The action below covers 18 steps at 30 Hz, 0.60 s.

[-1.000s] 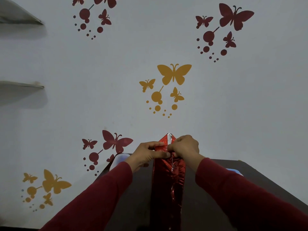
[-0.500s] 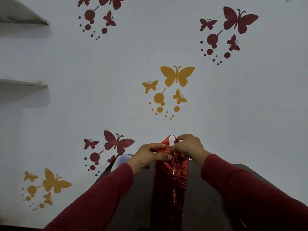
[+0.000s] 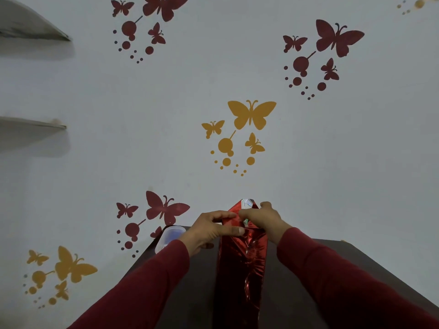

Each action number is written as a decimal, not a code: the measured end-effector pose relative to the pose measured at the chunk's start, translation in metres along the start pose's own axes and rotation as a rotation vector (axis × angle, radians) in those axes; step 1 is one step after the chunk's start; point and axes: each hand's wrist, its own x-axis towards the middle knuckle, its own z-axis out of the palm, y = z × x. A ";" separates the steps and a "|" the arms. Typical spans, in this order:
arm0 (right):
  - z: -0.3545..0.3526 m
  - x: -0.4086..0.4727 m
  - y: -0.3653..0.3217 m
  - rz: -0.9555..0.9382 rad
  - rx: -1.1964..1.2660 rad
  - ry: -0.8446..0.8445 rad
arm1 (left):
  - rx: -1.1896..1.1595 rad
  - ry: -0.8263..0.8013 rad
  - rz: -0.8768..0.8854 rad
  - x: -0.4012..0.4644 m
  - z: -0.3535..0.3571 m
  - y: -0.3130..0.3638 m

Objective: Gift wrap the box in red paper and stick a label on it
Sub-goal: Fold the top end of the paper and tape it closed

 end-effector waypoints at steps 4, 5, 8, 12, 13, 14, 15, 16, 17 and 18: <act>0.005 0.005 0.002 -0.033 0.070 -0.008 | -0.007 0.015 -0.016 0.000 -0.001 0.001; 0.005 0.007 0.002 -0.037 0.102 -0.027 | -0.008 0.017 -0.016 0.001 -0.002 0.001; 0.002 0.014 0.006 -0.041 0.217 -0.100 | -0.003 0.013 -0.017 0.000 -0.004 0.001; -0.003 -0.005 0.007 -0.044 0.193 -0.058 | -0.010 -0.031 -0.025 0.000 -0.005 0.002; -0.003 -0.002 0.013 -0.055 0.216 -0.061 | -0.013 -0.045 -0.029 0.000 -0.006 0.003; -0.003 0.002 0.017 -0.050 0.273 -0.077 | -0.019 -0.059 -0.032 0.000 -0.006 0.003; -0.004 0.002 0.019 -0.019 0.345 -0.084 | -0.026 -0.073 -0.030 0.000 -0.007 0.004; -0.004 0.003 0.021 -0.008 0.409 -0.100 | -0.037 -0.074 -0.024 0.000 -0.008 0.006; -0.008 -0.001 0.022 -0.029 0.452 -0.114 | -0.049 -0.061 -0.014 -0.001 -0.008 0.008; -0.013 -0.009 0.023 -0.053 0.486 -0.120 | -0.056 -0.030 0.002 0.000 -0.008 0.010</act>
